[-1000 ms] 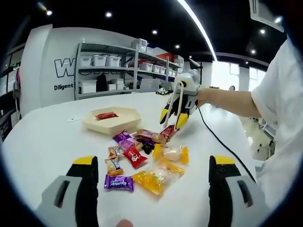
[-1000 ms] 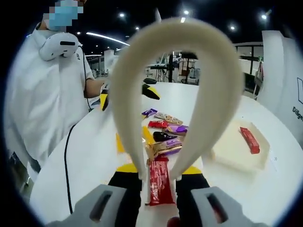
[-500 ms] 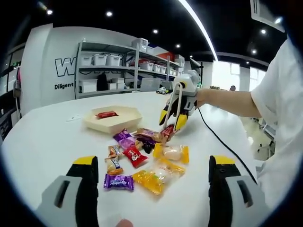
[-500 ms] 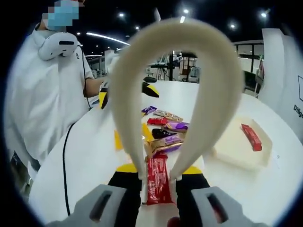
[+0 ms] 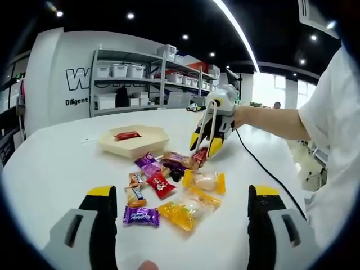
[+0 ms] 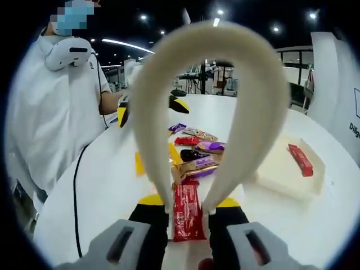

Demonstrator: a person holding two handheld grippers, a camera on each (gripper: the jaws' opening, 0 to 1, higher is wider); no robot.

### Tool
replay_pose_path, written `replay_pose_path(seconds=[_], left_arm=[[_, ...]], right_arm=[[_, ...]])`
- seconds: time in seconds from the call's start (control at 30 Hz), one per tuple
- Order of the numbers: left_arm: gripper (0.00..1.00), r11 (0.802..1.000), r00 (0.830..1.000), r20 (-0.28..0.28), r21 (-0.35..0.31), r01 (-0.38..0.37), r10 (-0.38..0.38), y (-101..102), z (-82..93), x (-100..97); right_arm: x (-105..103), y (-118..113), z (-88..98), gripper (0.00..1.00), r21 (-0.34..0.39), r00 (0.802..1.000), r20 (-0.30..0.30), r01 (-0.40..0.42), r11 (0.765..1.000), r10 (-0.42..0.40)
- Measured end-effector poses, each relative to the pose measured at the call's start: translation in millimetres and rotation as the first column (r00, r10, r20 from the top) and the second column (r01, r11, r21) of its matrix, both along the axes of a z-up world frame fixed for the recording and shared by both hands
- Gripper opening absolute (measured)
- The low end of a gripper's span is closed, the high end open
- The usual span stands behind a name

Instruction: Place the target food into the container with the food tongs after gripping and lifting it, then release it inside without dropping or visibly crushing the food.

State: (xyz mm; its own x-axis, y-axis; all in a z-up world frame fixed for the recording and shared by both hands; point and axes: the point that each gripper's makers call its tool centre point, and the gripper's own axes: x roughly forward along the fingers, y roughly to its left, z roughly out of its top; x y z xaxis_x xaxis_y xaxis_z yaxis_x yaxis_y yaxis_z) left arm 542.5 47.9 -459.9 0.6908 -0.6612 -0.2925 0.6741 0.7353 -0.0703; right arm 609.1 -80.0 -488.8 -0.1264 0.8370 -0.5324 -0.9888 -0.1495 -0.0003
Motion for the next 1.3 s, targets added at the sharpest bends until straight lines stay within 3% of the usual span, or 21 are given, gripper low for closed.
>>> replay_pose_path(seconds=[0.77, 1.3], left_arm=[[0.94, 1.000, 1.000, 0.002, 0.000, 0.000, 0.000, 1, 0.5, -1.2], [0.94, 1.000, 1.000, 0.014, -0.003, 0.003, -0.003, 1, 4.4, -2.4]], right_arm=[[8, -2, 3.0, 0.18, 0.003, 0.998, 0.018, 0.054, 0.999, -0.054], [15, -8, 23.6, 0.18, 0.017, 0.993, 0.024, 0.113, 0.993, -0.114]])
